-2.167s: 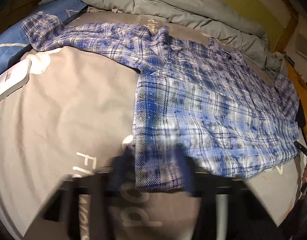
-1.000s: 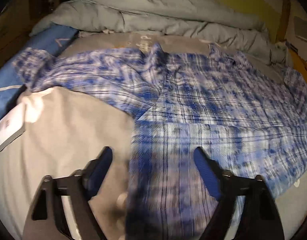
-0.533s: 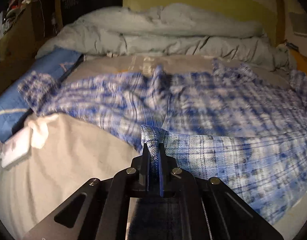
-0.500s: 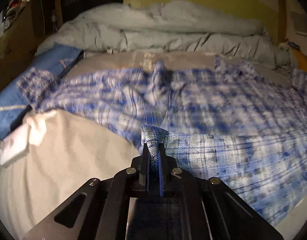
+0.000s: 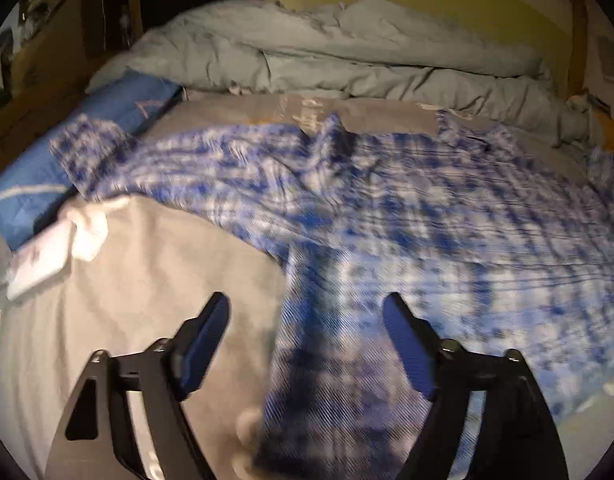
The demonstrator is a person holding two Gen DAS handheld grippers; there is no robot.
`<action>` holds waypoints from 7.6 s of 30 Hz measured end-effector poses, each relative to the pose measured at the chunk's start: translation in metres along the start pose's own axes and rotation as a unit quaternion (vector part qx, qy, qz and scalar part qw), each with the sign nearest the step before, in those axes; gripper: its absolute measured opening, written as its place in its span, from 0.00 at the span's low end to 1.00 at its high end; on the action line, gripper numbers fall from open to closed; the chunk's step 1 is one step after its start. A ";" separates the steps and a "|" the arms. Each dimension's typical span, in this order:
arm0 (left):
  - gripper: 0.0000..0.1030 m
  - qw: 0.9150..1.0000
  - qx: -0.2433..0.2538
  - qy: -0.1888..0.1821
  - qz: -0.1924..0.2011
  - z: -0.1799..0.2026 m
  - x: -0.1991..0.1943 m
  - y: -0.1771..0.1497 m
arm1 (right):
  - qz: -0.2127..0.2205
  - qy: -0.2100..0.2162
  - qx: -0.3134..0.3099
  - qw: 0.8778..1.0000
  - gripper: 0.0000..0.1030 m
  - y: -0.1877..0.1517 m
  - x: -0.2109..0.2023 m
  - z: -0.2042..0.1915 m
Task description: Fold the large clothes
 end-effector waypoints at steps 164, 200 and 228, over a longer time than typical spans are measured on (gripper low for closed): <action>1.00 0.977 0.067 -0.030 0.202 0.219 -0.115 -0.043 | 0.067 -0.014 -0.013 0.998 0.49 0.097 -0.034 -0.015; 1.00 0.974 0.120 -0.026 0.188 0.240 -0.109 -0.046 | -0.007 0.198 -0.117 0.973 0.05 0.048 -0.036 -0.160; 1.00 0.975 0.132 -0.022 0.178 0.244 -0.109 -0.049 | 0.000 -0.035 -0.089 0.995 1.00 -0.132 -0.047 -0.067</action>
Point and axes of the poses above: each gripper's, at about its wrist camera, not at the fingertips, and x roughly the way its jaws point, z to its right, y to its top, the point moved 7 cm from there along x, roughly the way its jaws point, and after that the axes turned 8 degrees about x, right-handed, at the moved point
